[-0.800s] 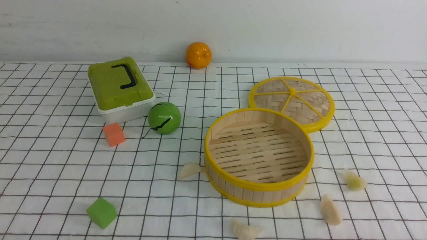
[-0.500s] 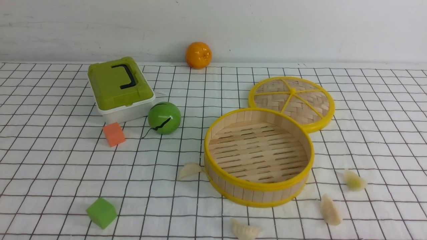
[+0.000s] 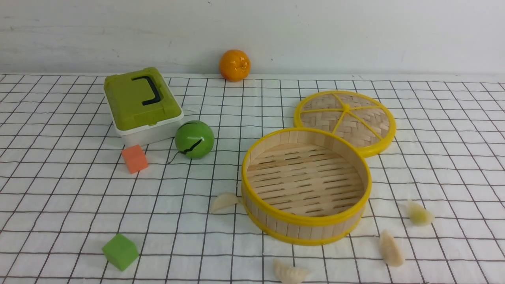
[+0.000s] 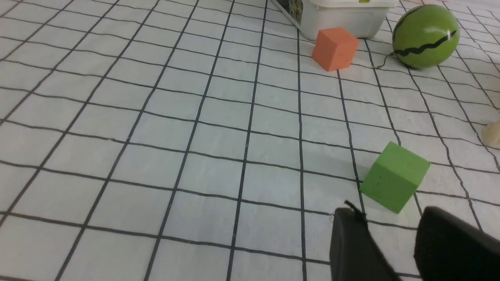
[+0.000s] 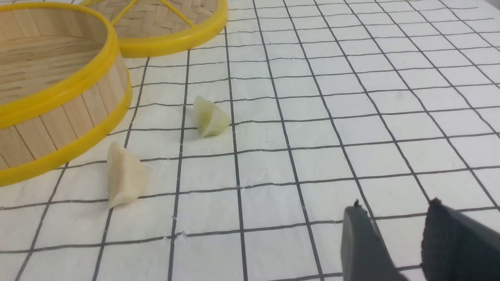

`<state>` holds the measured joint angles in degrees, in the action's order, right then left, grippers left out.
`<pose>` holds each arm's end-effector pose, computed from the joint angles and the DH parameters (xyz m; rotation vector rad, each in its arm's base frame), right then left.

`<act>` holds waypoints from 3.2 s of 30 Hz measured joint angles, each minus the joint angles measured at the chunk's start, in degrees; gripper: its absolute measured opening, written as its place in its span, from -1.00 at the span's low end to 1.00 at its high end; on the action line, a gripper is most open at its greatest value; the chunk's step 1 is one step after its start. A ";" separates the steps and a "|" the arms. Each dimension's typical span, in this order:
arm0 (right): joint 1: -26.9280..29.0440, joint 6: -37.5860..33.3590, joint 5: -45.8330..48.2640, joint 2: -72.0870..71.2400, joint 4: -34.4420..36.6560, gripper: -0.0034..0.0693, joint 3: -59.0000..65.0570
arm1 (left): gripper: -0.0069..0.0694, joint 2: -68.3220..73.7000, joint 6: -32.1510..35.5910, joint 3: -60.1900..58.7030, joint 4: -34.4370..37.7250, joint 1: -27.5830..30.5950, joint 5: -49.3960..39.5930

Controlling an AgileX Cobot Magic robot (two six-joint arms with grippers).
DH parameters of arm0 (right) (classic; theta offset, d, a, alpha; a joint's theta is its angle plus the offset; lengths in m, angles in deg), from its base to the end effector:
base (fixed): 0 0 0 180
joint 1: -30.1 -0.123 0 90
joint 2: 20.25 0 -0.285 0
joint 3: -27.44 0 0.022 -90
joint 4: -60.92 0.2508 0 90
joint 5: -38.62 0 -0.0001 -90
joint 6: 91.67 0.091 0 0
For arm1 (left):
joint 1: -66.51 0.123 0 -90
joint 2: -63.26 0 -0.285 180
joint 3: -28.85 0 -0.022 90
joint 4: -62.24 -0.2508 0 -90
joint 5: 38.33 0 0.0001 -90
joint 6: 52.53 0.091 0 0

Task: Put the dumplings into the steamer on the table with the white tablecloth.
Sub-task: 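Reach for and grasp a dumpling on the table with the left gripper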

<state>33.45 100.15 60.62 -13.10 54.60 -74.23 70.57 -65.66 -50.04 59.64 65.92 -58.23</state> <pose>0.0519 -0.0068 0.1729 0.1803 1.8648 -0.0073 0.0535 0.0009 0.1725 -0.1738 1.8450 -0.1227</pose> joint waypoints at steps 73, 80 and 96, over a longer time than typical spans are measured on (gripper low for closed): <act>0.01 3.30 -0.18 6.65 27.64 -0.56 -17.03 | -0.56 11.73 10.94 32.89 27.08 0.00 -13.96; -4.38 -22.58 17.91 36.62 27.26 -0.96 -39.51 | -0.85 38.34 9.66 46.82 11.95 -5.96 -33.30; -28.98 -24.35 27.49 59.07 17.07 -0.95 -47.75 | -0.44 80.29 0.65 71.52 -2.41 -29.82 -44.33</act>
<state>4.47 75.81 88.11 45.98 71.67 -121.99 150.86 -65.01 21.48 57.23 36.10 -102.56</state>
